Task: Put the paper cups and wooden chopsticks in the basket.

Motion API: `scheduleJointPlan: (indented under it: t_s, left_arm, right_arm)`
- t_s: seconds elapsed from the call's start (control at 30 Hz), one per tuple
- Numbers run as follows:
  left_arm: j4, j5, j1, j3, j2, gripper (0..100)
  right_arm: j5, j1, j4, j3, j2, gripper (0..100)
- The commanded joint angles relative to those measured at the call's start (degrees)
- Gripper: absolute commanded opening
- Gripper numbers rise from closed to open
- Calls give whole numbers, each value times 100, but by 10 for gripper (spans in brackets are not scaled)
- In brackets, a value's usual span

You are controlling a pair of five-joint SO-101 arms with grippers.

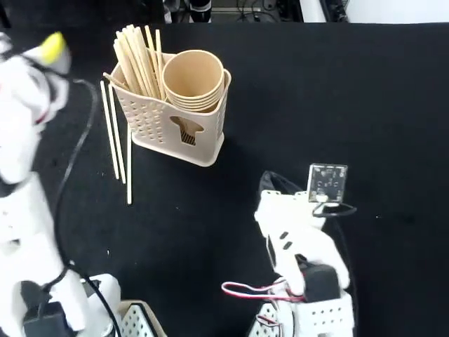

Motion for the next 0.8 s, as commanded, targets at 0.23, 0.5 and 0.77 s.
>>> scheduleJointPlan:
  t_s: [0.23, 0.5, 0.77]
  left_arm:
    - [1073, -721, -673, 505, 1231, 205]
    - [299, -765, -673, 2756, 1073, 210]
    - [-1582, -404, -576, 5121, 440, 210]
  right_arm:
    - [35, -633, 1178, -2967, 1727, 16]
    - [35, -870, 2892, -6923, 5921, 216]
    - [-756, -1380, 4492, -11037, 8822, 340]
